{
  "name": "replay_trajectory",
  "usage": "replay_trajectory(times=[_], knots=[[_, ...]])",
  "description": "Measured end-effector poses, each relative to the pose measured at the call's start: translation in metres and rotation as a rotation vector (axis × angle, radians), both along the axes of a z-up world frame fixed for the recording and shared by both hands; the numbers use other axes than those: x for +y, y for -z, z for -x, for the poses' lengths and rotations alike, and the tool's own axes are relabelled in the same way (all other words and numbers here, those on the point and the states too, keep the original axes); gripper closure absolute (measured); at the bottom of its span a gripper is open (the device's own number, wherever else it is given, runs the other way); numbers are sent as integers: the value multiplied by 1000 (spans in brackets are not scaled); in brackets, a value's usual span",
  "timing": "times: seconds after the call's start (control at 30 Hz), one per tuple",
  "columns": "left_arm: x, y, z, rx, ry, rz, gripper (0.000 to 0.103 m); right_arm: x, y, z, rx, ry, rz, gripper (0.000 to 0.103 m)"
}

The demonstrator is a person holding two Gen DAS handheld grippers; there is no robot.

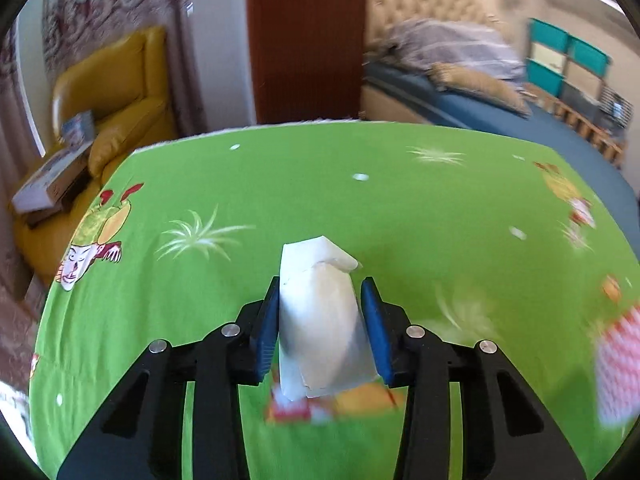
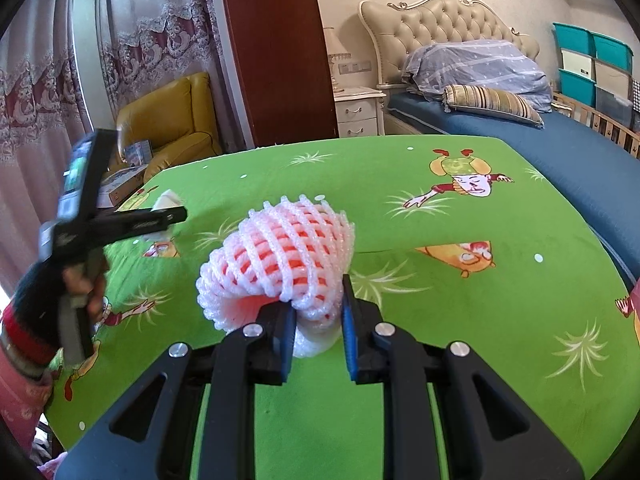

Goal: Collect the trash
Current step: 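Carry the fruit net and paper wrapper over the pink bin with both tools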

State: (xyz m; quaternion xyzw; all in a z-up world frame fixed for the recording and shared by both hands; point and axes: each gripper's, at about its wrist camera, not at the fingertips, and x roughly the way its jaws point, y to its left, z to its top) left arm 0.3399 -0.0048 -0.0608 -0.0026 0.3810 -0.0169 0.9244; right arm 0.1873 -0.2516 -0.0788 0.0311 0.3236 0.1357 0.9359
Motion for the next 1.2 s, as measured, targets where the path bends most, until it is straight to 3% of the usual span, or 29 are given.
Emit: replay_trajectory(times=[0.27,0.53,0.83,1.2], knots=[[-14,-9,80,-67,106,32,64,2,1,13,2,1,17,83],[-27,-9,132,-135,138,-3,64,6,6,32,3,-12,44,83],[-47,-14,164,-196,177,-10,64,9,-3,69,-54,-40,72,83],[-89,-25,187,-254,276,-49,64,-26,-19,108,-111,0,55,83]])
